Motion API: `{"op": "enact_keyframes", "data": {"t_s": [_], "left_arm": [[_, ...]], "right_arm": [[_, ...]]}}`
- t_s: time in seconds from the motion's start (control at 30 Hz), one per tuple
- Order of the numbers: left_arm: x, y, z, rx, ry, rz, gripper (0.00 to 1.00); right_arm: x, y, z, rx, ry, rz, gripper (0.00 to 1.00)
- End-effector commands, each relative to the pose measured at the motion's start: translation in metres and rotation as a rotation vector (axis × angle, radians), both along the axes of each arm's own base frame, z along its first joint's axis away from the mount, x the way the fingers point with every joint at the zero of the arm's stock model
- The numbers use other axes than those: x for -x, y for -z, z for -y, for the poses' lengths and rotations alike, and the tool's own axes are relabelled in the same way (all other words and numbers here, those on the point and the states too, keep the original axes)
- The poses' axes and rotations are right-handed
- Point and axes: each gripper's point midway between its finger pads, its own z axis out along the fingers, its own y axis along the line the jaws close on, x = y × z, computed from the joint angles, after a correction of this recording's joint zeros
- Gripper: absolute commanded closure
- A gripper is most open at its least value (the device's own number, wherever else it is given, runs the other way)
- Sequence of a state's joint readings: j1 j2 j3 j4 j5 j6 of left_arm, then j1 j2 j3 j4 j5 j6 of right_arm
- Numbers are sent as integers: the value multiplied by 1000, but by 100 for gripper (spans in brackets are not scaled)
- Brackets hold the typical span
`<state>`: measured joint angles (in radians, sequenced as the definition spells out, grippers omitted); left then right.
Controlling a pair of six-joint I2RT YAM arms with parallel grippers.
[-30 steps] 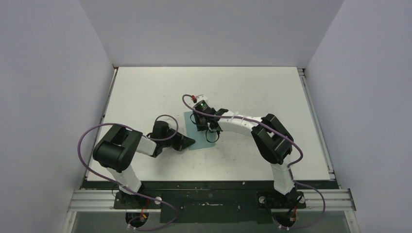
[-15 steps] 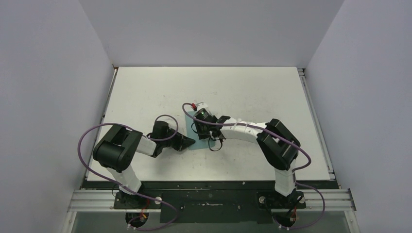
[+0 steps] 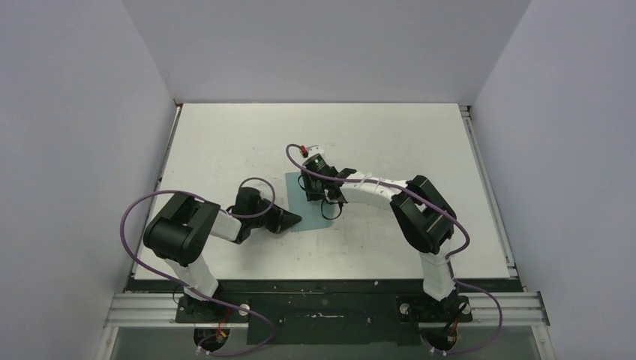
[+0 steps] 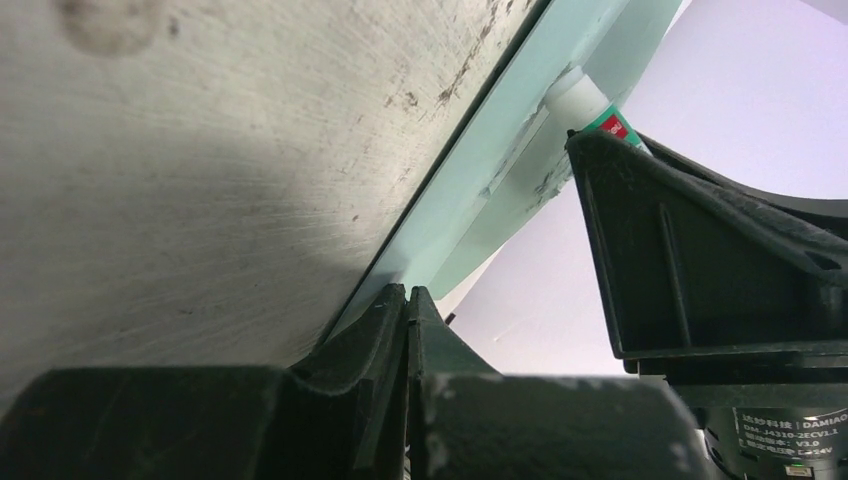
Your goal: Place the letter into the envelope and seal it
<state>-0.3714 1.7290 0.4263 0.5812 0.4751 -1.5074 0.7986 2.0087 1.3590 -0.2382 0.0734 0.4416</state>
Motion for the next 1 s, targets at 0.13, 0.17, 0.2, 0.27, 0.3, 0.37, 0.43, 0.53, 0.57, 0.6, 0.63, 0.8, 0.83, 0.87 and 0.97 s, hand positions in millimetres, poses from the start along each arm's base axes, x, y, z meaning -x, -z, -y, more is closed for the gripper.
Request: {"op": "enact_keyframes", "data": {"t_s": [0.13,0.17,0.2,0.27,0.3,0.37,0.43,0.53,0.57,0.6,0.63,0.8,0.83,0.87,0.97], "left_arm": [[17,21,-14,-169,66,-77,100],[15,17,-13,-172,71,-66,100],[13,14,-12,-171,74,-58,100],[8,7,-9,-160,85,-33,100],[5,3,-7,-152,94,-19,100],[0,-8,-1,-130,112,13,100],[-5,-21,3,-108,126,50,100],[-11,-43,6,-94,147,116,97],[-14,-52,7,-94,153,147,94],[-16,-60,7,-96,165,172,90],[-17,-67,7,-103,172,192,86],[-20,-95,5,-140,223,290,68],[-20,-97,5,-146,229,300,66],[-20,-98,5,-150,237,306,64],[-18,-98,4,-149,244,304,61]], "right_arm": [[8,-68,12,-255,-38,-52,95],[3,-81,19,-287,-19,-45,95],[-2,-92,28,-312,1,-40,95],[-9,-105,47,-340,43,-34,95],[-10,-107,57,-349,63,-35,95],[-10,-107,79,-359,115,-43,95],[-7,-100,101,-364,166,-58,95],[1,-93,130,-395,257,-72,95],[6,-89,137,-409,285,-78,94],[10,-86,142,-430,312,-90,93],[15,-82,146,-465,343,-109,92],[42,-52,156,-609,472,-210,84],[41,-49,158,-637,495,-209,83],[41,-46,163,-662,525,-210,82],[36,-38,175,-748,577,-214,80]]}}
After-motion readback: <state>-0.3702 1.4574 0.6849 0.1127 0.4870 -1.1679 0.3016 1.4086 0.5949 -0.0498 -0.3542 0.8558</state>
